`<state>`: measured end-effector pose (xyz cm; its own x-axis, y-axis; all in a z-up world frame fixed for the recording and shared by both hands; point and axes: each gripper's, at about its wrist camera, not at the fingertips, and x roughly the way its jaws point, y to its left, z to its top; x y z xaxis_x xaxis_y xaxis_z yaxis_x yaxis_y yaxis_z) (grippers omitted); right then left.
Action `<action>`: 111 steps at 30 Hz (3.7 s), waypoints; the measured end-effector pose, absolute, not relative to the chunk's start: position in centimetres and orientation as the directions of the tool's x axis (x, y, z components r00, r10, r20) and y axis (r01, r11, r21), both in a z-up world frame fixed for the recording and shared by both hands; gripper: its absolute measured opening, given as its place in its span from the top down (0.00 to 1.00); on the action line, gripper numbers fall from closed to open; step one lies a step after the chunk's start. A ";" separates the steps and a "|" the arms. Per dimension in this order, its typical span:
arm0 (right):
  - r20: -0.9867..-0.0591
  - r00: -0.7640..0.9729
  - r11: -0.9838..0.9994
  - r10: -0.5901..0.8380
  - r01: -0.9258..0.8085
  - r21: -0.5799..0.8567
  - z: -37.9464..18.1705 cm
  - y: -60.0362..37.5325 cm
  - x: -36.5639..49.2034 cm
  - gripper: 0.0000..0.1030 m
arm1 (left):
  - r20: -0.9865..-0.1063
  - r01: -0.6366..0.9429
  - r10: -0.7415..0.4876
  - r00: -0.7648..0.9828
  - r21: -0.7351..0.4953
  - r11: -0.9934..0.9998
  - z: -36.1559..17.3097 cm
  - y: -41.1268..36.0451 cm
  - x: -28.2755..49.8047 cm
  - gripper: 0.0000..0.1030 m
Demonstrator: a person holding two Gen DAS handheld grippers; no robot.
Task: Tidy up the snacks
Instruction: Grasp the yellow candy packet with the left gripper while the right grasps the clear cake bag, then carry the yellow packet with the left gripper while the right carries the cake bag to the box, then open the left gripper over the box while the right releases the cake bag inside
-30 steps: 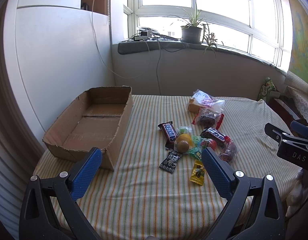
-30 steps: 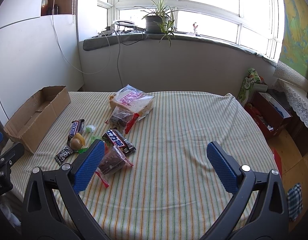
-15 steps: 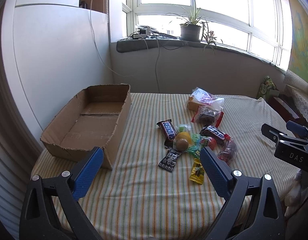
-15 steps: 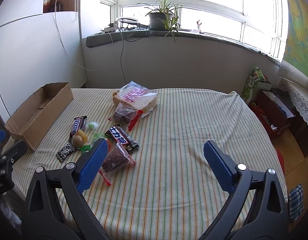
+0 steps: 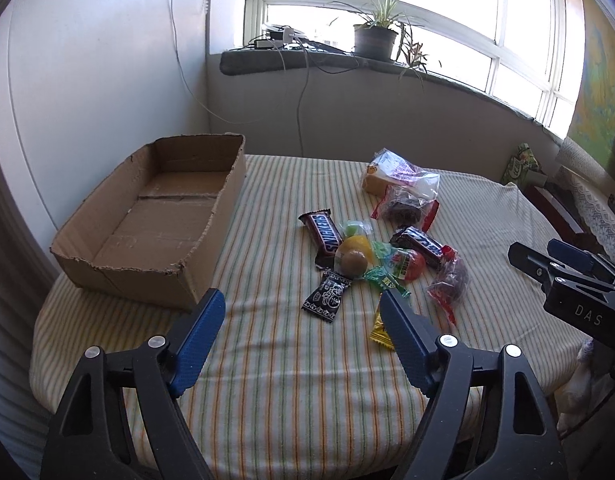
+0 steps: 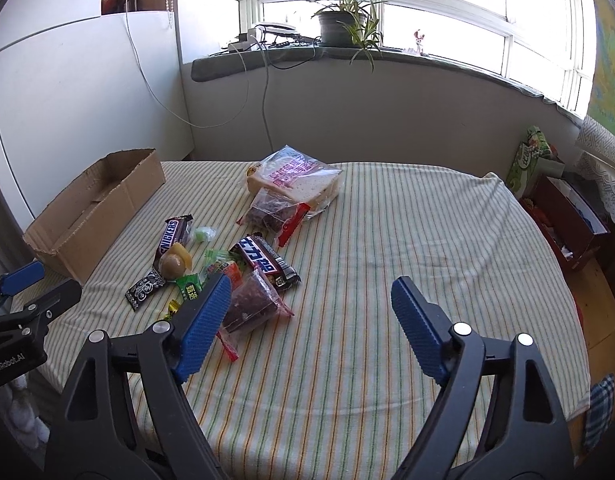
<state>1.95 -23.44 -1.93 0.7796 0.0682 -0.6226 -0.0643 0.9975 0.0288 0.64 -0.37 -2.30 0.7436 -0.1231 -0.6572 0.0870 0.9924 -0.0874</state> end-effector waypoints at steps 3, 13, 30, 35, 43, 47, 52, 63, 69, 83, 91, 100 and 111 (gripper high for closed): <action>-0.644 0.756 0.993 0.118 -0.107 0.057 -2.6 -23.1 2.2 0.28 | -0.675 0.119 -0.173 0.717 -0.126 0.985 -2.8 -0.5 0.9 0.36; -0.726 0.624 0.957 0.290 -0.164 0.241 -5.8 -22.9 4.8 0.39 | -0.713 0.265 -0.316 0.626 -0.188 0.946 -4.5 -3.1 2.1 0.63; -0.760 0.470 0.886 0.450 -0.126 0.447 -8.8 -22.6 8.6 0.40 | -0.762 0.362 -0.333 0.555 -0.139 0.922 -7.7 -5.8 4.6 0.71; -0.769 0.468 0.895 0.435 -0.128 0.428 -8.9 -22.0 9.3 0.40 | -0.766 0.378 -0.335 0.548 -0.129 0.917 -8.3 -6.3 4.7 0.71; -0.766 0.476 0.897 0.432 -0.141 0.419 -8.9 -21.9 9.7 0.46 | -0.754 0.376 -0.326 0.570 -0.113 0.920 -8.5 -6.3 4.6 0.77; -0.758 0.483 0.893 0.439 -0.142 0.426 -8.9 -22.2 9.5 0.52 | -0.749 0.372 -0.333 0.573 -0.124 0.920 -8.5 -6.1 4.5 0.77; -0.751 0.492 0.892 0.440 -0.145 0.427 -8.8 -22.5 9.0 0.54 | -0.746 0.363 -0.345 0.570 -0.148 0.920 -8.3 -5.7 4.4 0.77; -0.727 0.538 0.901 0.426 -0.181 0.394 -6.1 -21.8 8.0 0.54 | -0.702 0.332 -0.346 0.622 -0.163 0.929 -5.9 -3.5 3.8 0.77; -0.703 0.560 0.899 0.438 -0.255 0.356 -3.6 -19.2 8.5 0.54 | -0.652 0.262 -0.288 0.702 -0.139 0.955 -3.4 -0.2 4.3 0.77; -0.664 0.556 0.848 0.500 -0.470 0.245 0.3 -8.1 10.9 0.54 | -0.610 0.013 -0.094 0.786 -0.136 0.991 -1.7 10.4 5.9 0.77; -0.674 0.525 0.810 0.520 -0.555 0.192 0.0 -1.8 11.4 0.54 | -0.615 -0.072 -0.041 0.787 -0.158 0.985 -2.2 14.4 6.4 0.77; -0.711 0.489 0.783 0.505 -0.607 0.139 -1.9 3.2 11.9 0.54 | -0.619 -0.101 -0.024 0.785 -0.166 0.981 -2.5 16.4 6.9 0.77; -0.733 0.478 0.767 0.484 -0.635 0.092 -3.2 4.4 12.0 0.46 | -0.626 -0.117 -0.005 0.780 -0.154 0.981 -2.7 16.5 7.0 0.71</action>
